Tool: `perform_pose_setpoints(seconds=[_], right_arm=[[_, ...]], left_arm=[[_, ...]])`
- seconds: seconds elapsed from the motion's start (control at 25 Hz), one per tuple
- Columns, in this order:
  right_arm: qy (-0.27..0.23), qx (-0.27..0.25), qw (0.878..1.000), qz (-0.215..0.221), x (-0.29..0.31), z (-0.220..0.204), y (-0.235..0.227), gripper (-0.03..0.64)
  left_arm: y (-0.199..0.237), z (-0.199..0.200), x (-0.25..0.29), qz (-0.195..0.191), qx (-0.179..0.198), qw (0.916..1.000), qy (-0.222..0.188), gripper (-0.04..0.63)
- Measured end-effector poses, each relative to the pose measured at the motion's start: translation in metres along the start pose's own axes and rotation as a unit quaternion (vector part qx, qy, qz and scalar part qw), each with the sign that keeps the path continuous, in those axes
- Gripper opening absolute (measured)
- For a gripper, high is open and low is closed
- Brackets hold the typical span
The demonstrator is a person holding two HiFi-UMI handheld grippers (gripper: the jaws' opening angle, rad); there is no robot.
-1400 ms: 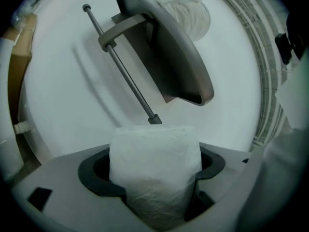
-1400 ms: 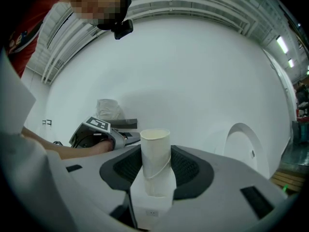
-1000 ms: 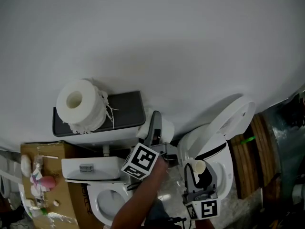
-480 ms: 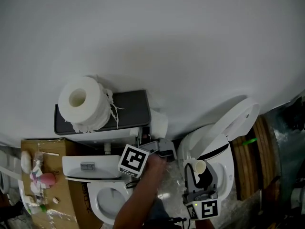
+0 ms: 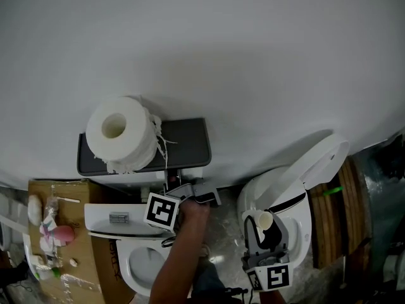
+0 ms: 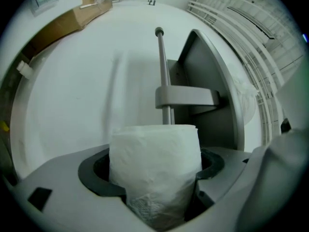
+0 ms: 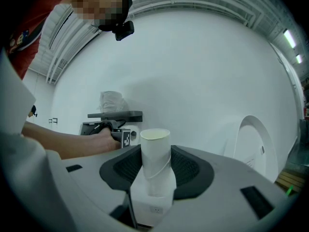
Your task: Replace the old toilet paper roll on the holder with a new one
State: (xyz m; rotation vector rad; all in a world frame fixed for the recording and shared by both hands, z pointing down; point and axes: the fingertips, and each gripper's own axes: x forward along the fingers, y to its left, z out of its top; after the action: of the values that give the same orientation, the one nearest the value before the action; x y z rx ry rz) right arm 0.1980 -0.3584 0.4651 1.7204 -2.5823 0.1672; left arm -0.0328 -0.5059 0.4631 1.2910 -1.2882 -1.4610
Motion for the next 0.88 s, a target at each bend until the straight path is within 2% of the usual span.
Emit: perform_pose_setpoints(seconds=[0.24,0.64,0.88], right_arm=[[-0.011,-0.004,1.0,0.011,0.007,0.004,0.01,0.19],[-0.002,0.004,1.0,0.017,0.006,0.002,0.016,0.19],[-0.009,0.006,1.0,0.018,0.004,0.005,0.019,0.19]], left_arm=[[0.003,0.025,-0.003,-0.004,0.018,0.9997,-0.016,0.44],[0.0,0.026,-0.004,-0.003,0.015,0.9998,-0.016,0.442],[0.002,0.027,-0.013,0.004,0.007,0.9999,-0.009,0.486]])
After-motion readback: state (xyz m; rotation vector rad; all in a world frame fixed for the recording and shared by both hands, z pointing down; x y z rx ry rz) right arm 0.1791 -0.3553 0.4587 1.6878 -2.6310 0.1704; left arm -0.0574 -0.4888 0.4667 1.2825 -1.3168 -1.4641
